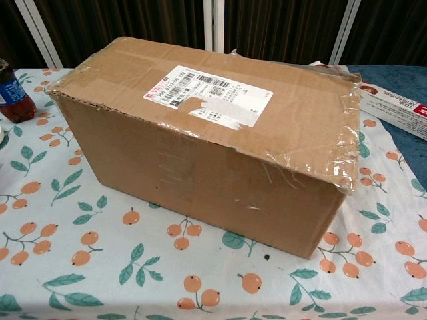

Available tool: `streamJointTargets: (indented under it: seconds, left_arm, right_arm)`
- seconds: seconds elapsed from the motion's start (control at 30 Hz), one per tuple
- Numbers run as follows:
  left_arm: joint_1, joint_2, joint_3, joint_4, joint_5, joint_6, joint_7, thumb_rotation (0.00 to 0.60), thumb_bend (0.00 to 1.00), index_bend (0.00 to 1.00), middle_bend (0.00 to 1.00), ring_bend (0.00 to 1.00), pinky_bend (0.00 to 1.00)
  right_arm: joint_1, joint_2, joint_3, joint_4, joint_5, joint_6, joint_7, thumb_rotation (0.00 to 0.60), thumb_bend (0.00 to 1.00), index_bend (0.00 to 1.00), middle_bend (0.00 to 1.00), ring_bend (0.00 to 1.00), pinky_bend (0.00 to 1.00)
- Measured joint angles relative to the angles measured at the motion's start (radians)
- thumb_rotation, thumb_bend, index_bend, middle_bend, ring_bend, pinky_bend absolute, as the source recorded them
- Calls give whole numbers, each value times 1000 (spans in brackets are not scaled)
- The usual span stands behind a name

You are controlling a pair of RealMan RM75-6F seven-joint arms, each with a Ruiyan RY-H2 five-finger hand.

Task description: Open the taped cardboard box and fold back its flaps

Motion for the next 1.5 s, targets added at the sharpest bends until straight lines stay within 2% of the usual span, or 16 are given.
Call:
streamJointTargets:
  seconds: [0.37,0.53,0.77,0.87,0.97,1.17,1.33,1.4,1.5]
  left_arm:
    - [0,-2,2,-3,7,5,-5,600,95,52,61,57,167]
    - [-3,13,-9,-16,6,17,-28,600,196,50,67,58,168]
    - [-42,68,-51,-83,1,16,-153,600,202,50,92,64,168]
    - [-104,132,-94,-145,-1,-20,-227,600,196,52,101,70,169]
    - [-189,188,-150,-212,-3,-77,-249,600,132,70,123,76,169]
    - [-389,237,-249,-329,-9,-263,-282,600,3,95,150,76,170]
    - [-580,213,-316,-369,-52,-471,-289,600,0,128,180,77,169]
    - [-670,172,-341,-373,-90,-561,-274,600,0,151,195,77,169]
    - [-750,107,-357,-367,-138,-642,-230,600,0,176,207,77,168]
  right_arm:
    - [-6,-6,-6,17,-2,1,17,600,84,0,0,0,0]
    - [-12,-6,-5,25,-2,10,29,600,85,0,0,0,0]
    - [-4,-16,-3,42,3,-8,38,600,84,0,0,0,0]
    - [1,-18,-3,51,-5,-13,47,600,82,0,0,0,0]
    - [0,-21,0,61,-9,-5,55,600,82,0,0,0,0]
    - [-13,-15,2,64,5,8,64,600,82,0,0,0,0]
    - [-25,-7,1,63,8,21,70,600,82,0,0,0,0]
    - [-29,-5,1,63,7,27,74,600,82,0,0,0,0]
    - [-35,-1,2,64,8,35,84,600,82,0,0,0,0]
